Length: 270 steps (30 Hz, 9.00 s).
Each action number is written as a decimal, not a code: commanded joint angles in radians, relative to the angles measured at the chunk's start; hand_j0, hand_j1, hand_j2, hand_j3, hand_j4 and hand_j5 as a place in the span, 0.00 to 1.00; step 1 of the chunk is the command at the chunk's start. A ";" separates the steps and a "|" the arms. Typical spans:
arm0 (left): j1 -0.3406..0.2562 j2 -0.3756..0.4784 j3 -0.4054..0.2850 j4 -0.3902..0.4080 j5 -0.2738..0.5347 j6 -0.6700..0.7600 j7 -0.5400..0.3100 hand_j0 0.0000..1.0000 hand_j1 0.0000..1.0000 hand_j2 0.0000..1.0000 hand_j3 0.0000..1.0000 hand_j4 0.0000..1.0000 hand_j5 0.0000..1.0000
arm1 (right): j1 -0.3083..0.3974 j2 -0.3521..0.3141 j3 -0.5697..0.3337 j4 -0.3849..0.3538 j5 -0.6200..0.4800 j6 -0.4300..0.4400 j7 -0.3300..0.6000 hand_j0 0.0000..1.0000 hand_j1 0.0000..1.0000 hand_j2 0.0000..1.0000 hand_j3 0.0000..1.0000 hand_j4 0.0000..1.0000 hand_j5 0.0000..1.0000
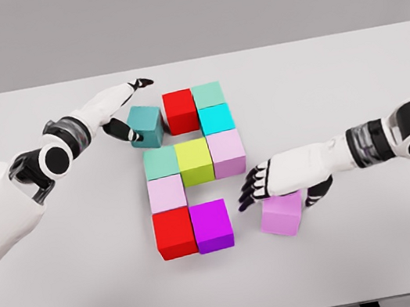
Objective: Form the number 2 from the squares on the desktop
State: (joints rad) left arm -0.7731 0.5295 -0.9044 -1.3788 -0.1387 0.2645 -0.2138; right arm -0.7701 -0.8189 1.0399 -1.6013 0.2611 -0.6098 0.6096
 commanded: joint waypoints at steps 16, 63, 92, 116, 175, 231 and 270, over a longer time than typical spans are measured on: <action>0.002 -0.051 0.012 0.064 0.021 -0.018 0.047 1.00 1.00 1.00 1.00 1.00 1.00 | -0.048 -0.210 -0.038 0.021 -0.068 -0.001 0.001 1.00 1.00 1.00 1.00 1.00 1.00; -0.077 0.144 -0.002 0.240 -0.059 -0.314 -0.174 0.81 0.81 0.81 0.81 0.81 0.81 | -0.026 -0.112 -0.080 0.126 0.012 -0.001 0.001 0.88 0.88 0.88 0.88 0.88 0.88; -0.140 -0.051 0.041 0.336 -0.355 -0.323 -0.391 0.62 0.62 0.62 0.62 0.62 0.62 | -0.035 -0.184 0.152 -0.060 0.033 -0.001 0.001 0.14 0.14 0.14 0.14 0.14 0.14; -0.143 -0.045 0.035 0.316 -0.280 -0.387 -0.397 0.62 0.62 0.62 0.62 0.62 0.62 | -0.345 -0.387 0.364 -0.019 -0.091 -0.001 0.001 0.19 0.19 0.19 0.19 0.19 0.19; -0.041 0.354 0.174 0.185 -0.079 -0.642 -0.397 1.00 1.00 1.00 1.00 1.00 1.00 | -0.393 -0.043 0.523 -0.042 -0.103 -0.001 0.001 0.13 0.13 0.13 0.13 0.13 0.13; 0.000 0.342 0.171 0.230 -0.076 -0.689 -0.320 1.00 1.00 1.00 1.00 1.00 1.00 | -0.342 -0.011 0.486 -0.038 -0.106 -0.001 0.001 0.12 0.12 0.12 0.12 0.12 0.12; 0.002 0.348 0.173 0.239 -0.075 -0.748 -0.318 1.00 1.00 1.00 1.00 1.00 1.00 | -0.348 0.037 0.459 0.047 -0.095 -0.001 0.001 0.13 0.13 0.13 0.13 0.13 0.13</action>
State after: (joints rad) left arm -0.7716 0.8772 -0.7326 -1.1421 -0.2179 -0.4853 -0.5329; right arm -1.1183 -0.7846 1.4995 -1.5538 0.1707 -0.6128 0.6109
